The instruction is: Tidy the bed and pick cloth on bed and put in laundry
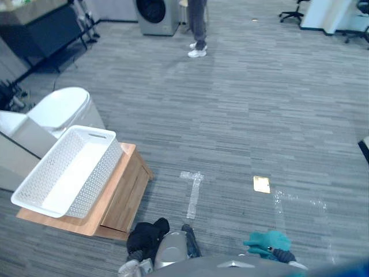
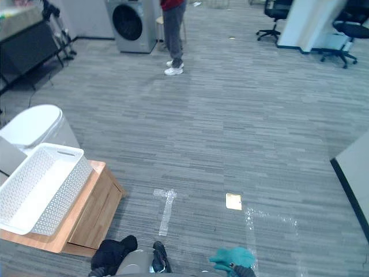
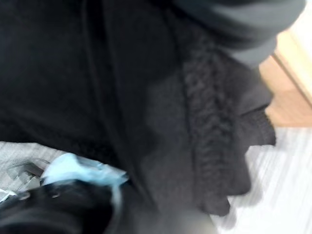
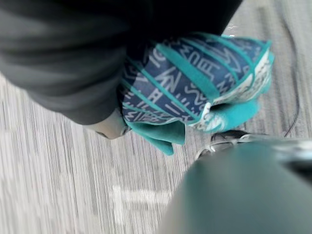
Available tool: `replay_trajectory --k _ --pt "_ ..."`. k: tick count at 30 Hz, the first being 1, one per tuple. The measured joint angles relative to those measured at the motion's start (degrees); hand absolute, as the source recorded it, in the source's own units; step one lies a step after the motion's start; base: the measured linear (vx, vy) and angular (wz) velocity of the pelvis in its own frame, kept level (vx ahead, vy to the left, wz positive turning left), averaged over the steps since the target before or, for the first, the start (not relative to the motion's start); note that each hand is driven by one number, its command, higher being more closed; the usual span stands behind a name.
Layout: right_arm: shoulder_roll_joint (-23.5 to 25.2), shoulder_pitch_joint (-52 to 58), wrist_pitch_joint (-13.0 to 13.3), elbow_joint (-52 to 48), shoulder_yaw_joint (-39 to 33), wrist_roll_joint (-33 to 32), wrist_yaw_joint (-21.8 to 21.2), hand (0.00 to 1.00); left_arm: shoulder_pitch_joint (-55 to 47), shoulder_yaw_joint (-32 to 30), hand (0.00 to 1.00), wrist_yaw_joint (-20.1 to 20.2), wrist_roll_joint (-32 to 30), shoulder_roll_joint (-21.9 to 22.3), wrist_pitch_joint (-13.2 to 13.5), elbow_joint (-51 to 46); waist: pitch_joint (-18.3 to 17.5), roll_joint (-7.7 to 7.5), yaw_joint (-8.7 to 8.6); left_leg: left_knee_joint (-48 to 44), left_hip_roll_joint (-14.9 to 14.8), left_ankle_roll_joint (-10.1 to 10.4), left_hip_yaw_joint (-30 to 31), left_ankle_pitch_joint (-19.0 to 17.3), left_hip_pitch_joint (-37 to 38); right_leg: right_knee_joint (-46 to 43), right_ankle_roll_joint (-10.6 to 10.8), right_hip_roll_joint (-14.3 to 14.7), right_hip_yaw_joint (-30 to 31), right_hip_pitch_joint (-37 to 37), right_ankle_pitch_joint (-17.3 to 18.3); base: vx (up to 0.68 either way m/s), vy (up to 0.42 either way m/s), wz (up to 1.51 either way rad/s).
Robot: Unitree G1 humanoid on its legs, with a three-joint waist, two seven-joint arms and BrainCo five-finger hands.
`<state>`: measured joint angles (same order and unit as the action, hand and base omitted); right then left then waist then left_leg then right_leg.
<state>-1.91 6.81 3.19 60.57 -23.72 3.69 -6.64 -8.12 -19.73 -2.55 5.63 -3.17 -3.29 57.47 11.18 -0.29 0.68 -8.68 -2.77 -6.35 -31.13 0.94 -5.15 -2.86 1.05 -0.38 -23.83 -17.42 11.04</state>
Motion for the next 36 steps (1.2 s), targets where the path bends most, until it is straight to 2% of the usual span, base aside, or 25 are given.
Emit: replay_trajectory --k 1,2,4,6,7,8,10,11,13,16,18,20,21,22,23,25,26,28,30,33,35,36 --pt "0.19 -0.01 0.80 0.04 -0.48 -0.02 0.23 1.00 0.41 0.57 1.00 -0.11 0.02 0.15 -0.53 0.04 -0.08 0.20 -0.26 2.40 1.01 -1.76 -4.12 -1.77 1.04 -0.16 0.35 -0.38 -2.01 -0.76 0.41 0.41 0.209 1.15" --pt "0.19 -0.22 0.85 0.24 -0.26 0.00 0.50 1.00 0.49 0.67 1.00 -0.33 0.10 0.17 -1.29 0.03 -0.06 -0.14 0.82 2.68 3.05 -2.41 -2.88 -2.24 1.78 -0.60 1.01 -1.67 -2.64 -1.75 1.29 0.37 0.202 0.92" --pt "-0.07 -0.84 1.04 0.06 -0.03 0.05 0.71 1.00 0.37 0.98 1.00 -0.44 0.62 0.29 -2.07 0.05 -0.23 -0.09 1.50 2.40 5.49 -2.34 0.03 -3.98 3.06 -3.11 2.24 -3.36 -4.32 -3.13 2.04 0.35 0.230 0.88" --pt "-0.52 -1.26 0.99 0.23 -0.01 0.05 0.68 1.00 0.36 1.72 1.00 -0.56 0.61 0.25 -2.31 0.07 -0.55 0.02 1.84 1.64 6.81 -2.25 3.28 -6.45 4.36 -12.93 4.51 -6.09 -4.94 -1.58 3.43 0.29 0.258 0.93" --pt "-0.59 -1.67 0.92 0.55 -0.07 0.03 0.73 1.00 0.25 1.83 1.00 -0.66 0.58 0.09 -2.36 0.16 -0.94 -0.19 1.97 2.03 7.85 -2.29 5.65 -7.23 6.23 -26.29 5.14 -9.19 -5.05 2.47 3.18 0.15 0.198 0.90" --pt "-0.47 -2.17 0.93 0.55 0.11 -0.01 0.74 1.00 0.17 2.01 1.00 -1.20 0.53 -0.30 -2.35 0.29 -0.84 -0.64 1.84 3.05 9.05 -2.97 8.82 -7.81 8.48 -40.93 3.86 -12.86 -3.26 8.08 -1.21 0.11 0.181 0.98" --pt "-0.74 -2.56 0.97 0.55 1.28 -0.07 0.54 1.00 0.18 3.68 1.00 -2.58 0.58 -1.39 -2.35 1.43 -0.59 -1.14 0.96 3.34 9.32 -2.85 13.63 -8.48 11.95 -52.77 3.99 -14.86 -0.17 13.64 0.44 -0.04 0.193 1.41" --pt "-1.14 -2.41 0.98 0.56 2.34 -0.07 0.29 1.00 0.17 4.57 1.00 -3.04 0.59 -1.88 -2.29 2.22 -0.34 -0.82 0.22 4.18 8.75 -2.69 16.88 -8.40 14.36 -54.07 4.39 -15.05 0.81 15.90 2.42 -0.11 0.191 1.57" --pt "-1.25 -2.00 1.10 0.63 2.46 -0.14 -0.17 1.00 0.02 5.11 1.00 -4.41 0.68 -2.07 -2.25 2.29 -0.45 -0.98 0.22 5.22 7.38 -2.25 21.65 -8.40 16.56 -49.84 5.14 -13.77 3.50 19.17 4.73 -0.19 0.149 1.41" --pt "-1.22 -1.85 2.03 0.68 3.61 -0.61 -0.98 1.00 0.14 5.03 1.00 -5.06 2.11 -2.04 -1.90 2.27 -0.45 -1.00 0.17 5.60 4.38 -0.19 30.53 -8.59 17.35 -33.23 4.94 -9.93 9.63 21.93 4.98 -0.20 0.070 1.52" --pt "-0.92 -1.64 2.24 0.52 4.20 -1.05 -1.56 1.00 0.19 3.81 1.00 -5.28 2.14 -1.60 -1.50 1.96 -0.49 -1.22 0.40 5.15 3.50 1.31 35.66 -9.31 16.98 -21.74 5.00 -7.71 14.99 21.99 3.06 0.10 -0.162 1.37" --pt "-0.34 -1.15 2.36 0.33 4.83 -1.32 -2.05 1.00 0.04 1.54 1.00 -5.73 2.05 -1.41 -1.24 1.62 -0.86 -3.05 0.55 3.38 4.29 2.60 38.06 -11.22 15.74 -13.97 5.07 -6.98 19.81 20.96 -0.02 0.05 -0.191 0.91" --pt "0.82 -0.71 2.37 0.07 5.31 -1.41 -2.28 1.00 -0.13 0.06 1.00 -6.54 1.95 -1.69 -1.00 0.77 -0.79 -5.04 1.09 1.34 5.02 2.65 36.71 -13.82 14.76 -10.36 7.32 -7.90 22.10 19.43 -3.14 0.09 -0.223 0.83" --pt "0.21 -0.62 2.43 -0.55 5.19 -2.63 -2.40 1.00 -0.30 -1.98 1.00 -7.36 1.77 -0.25 -0.97 0.57 -0.50 -4.38 2.03 -1.32 2.12 3.87 31.00 -15.43 14.21 -11.06 7.82 -7.61 19.47 18.53 -3.73 0.19 -0.259 0.90" --pt "-0.89 0.02 3.12 -1.17 6.83 -3.49 -2.96 1.00 -0.34 -2.98 1.00 -8.32 1.79 1.25 -0.21 -0.28 -0.72 -3.36 2.04 -3.10 -0.15 5.96 28.09 -16.19 13.54 -12.01 7.01 -6.91 17.42 18.53 -2.30 0.22 -0.215 0.76" --pt "-1.97 -0.09 3.30 -1.11 9.44 -5.13 -3.13 1.00 -0.72 -3.49 1.00 -9.81 2.00 1.94 0.57 -0.25 -0.98 -2.53 2.02 -2.95 -1.76 7.76 28.70 -16.46 13.74 -13.63 5.45 -6.56 14.36 17.42 -1.80 0.21 -0.144 0.66" --pt "-2.23 0.00 3.47 -1.12 10.85 -5.59 -3.25 1.00 -1.30 -3.46 1.00 -10.45 1.99 1.95 0.82 -0.23 -1.32 -2.17 1.92 -2.11 -2.40 8.39 28.53 -16.04 14.24 -14.92 3.11 -6.18 13.65 16.91 -2.31 0.19 -0.097 0.67" --pt "-2.13 0.14 3.49 -1.12 12.20 -6.66 -4.07 1.00 -1.83 -3.45 1.00 -11.61 2.09 1.88 1.52 -0.54 -2.10 -2.97 2.00 -1.69 -2.73 9.14 27.60 -15.09 14.24 -16.19 2.13 -6.16 13.45 16.84 -1.71 0.18 -0.038 0.52" --pt "-1.90 0.11 3.42 -1.15 13.60 -6.89 -4.62 1.00 -1.97 -3.37 1.00 -12.13 2.65 1.77 2.51 -1.39 -2.41 -3.71 3.24 -2.53 -2.75 9.72 25.47 -14.22 13.88 -16.13 2.10 -6.31 13.34 16.49 -1.47 0.14 -0.018 0.21" --pt "0.64 -0.23 2.51 -3.17 13.40 -6.88 -4.92 1.00 -1.85 -2.86 1.00 -12.97 4.06 1.66 2.98 -2.27 -1.96 -3.99 3.08 -15.99 -3.68 9.78 21.45 -14.16 7.91 -14.11 2.11 -7.87 10.63 13.05 -1.39 0.07 0.007 0.54" --pt "1.45 -0.04 1.24 -4.93 13.56 -6.83 -5.01 1.00 -1.12 -2.69 1.00 -12.68 4.62 2.73 3.62 -2.67 -0.95 -2.85 2.93 -30.71 -8.48 11.94 14.55 -14.28 1.38 -10.61 2.08 -8.44 6.60 7.90 -1.42 -0.03 0.052 0.79" --pt "1.29 -0.05 0.71 -5.14 13.44 -6.82 -5.00 1.00 -1.08 -2.43 1.00 -12.47 4.58 2.58 3.82 -2.67 -0.91 -1.99 3.14 -30.91 -10.28 10.75 11.89 -15.61 0.82 -10.56 2.08 -8.43 5.55 7.13 -1.41 -0.17 0.024 0.77"
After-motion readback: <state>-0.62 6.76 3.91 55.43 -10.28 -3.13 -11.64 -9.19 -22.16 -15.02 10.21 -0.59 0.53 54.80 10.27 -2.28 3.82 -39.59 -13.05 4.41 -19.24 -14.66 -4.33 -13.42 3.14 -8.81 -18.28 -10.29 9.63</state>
